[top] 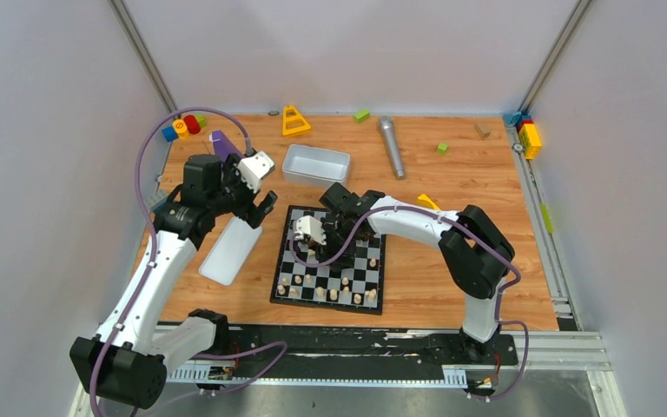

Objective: Set up the chess pieces on the board
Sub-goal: Pick up the chess piece from the chessboard.

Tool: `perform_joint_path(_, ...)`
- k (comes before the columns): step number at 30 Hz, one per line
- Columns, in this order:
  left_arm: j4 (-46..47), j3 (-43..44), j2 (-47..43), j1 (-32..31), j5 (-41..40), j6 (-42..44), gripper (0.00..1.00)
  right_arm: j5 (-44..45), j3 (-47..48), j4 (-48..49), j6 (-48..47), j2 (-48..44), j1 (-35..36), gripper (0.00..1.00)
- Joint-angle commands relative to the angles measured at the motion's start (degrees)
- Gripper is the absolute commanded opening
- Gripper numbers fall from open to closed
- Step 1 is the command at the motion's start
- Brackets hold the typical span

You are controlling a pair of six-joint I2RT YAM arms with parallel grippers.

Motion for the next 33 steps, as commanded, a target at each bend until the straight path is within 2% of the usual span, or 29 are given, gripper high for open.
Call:
perform_joint_path(1,0.2,0.6,-0.8,0.6,0.4,0.3,1.00,0.0,-1.3,3.1,-2.0,0.3,0.9,0.54)
perform_joint_path(7,0.2,0.7,-0.7,0.6,0.3,0.5,1.00,1.2,-2.5,4.2,-2.7,0.4,1.6,0.49)
perform_joint_path(14,0.2,0.7,-0.5,0.6,0.2,0.7,1.00,2.1,-3.5,4.1,-2.8,0.0,2.1,0.26)
perform_joint_path(21,-0.1,0.7,-0.7,0.6,-0.1,1.2,1.00,5.1,-3.3,0.8,-3.8,-2.5,2.2,0.08)
perform_joint_path(25,-0.1,0.6,-0.7,0.6,-0.1,1.4,1.00,7.7,-1.0,-7.0,-5.1,-4.0,2.2,0.04)
perform_joint_path(33,0.1,1.0,-0.3,0.7,-0.6,1.0,1.00,19.6,9.1,-27.2,-7.5,0.4,4.3,0.05)
